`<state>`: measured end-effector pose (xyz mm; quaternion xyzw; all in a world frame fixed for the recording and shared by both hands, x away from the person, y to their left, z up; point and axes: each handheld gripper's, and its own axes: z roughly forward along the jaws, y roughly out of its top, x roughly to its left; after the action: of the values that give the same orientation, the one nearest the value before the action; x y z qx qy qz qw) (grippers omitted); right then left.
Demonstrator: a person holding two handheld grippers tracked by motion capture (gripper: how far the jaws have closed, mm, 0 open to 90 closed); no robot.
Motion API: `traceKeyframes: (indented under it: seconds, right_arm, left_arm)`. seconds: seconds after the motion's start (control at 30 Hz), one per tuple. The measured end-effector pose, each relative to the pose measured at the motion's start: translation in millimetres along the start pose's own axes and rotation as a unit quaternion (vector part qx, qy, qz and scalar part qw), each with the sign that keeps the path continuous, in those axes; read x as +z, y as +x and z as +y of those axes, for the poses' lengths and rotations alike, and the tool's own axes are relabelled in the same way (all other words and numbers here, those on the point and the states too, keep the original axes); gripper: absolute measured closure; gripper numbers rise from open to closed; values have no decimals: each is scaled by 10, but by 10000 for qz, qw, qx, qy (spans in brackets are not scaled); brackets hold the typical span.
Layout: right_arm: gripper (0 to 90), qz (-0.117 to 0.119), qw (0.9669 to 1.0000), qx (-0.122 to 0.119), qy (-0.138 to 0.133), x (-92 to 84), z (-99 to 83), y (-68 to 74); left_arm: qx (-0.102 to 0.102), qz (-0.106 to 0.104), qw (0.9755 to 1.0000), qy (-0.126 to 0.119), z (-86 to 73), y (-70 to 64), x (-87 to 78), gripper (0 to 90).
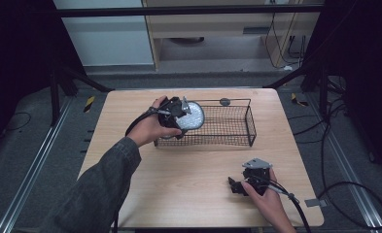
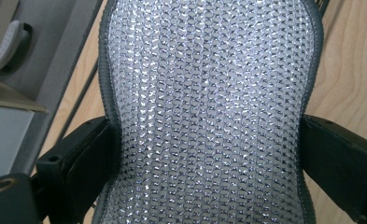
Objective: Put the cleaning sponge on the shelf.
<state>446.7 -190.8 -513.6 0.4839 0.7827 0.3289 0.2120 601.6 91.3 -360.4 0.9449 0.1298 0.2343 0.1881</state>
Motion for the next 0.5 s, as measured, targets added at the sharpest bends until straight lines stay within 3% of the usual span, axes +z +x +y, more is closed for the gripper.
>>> traceKeyframes:
  seconds: [0.17, 0.5]
  right_arm:
    - [3, 25, 10000, 87, -18, -2, 4, 9]
    - [4, -11, 10000, -17, 3, 0, -1, 0]
  left_arm:
    - [74, 77, 9999, -44, 63, 58, 17, 53]
    - [69, 317, 9995, -7, 86, 157, 7, 54]
